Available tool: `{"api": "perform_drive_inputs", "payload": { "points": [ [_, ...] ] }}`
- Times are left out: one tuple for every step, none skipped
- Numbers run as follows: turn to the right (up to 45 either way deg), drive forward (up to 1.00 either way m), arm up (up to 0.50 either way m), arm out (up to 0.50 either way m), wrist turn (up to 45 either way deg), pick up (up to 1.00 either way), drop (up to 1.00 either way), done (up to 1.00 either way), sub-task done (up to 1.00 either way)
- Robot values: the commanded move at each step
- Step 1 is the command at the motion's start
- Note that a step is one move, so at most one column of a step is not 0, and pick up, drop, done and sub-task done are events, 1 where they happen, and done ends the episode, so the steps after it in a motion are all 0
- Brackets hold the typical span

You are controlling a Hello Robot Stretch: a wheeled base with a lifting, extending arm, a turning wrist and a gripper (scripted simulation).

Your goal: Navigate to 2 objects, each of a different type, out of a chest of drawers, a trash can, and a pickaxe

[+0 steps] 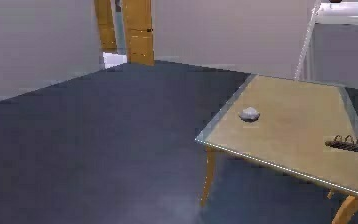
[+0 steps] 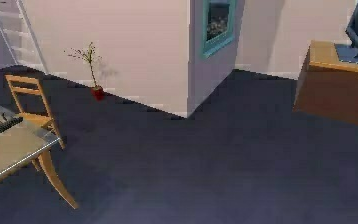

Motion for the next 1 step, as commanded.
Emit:
{"api": "perform_drive_inputs", "payload": {
  "points": [
    [-45.0,0.00,0.00,0.00,0.0,0.00,0.00,0.00,0.00]
  ]
}}
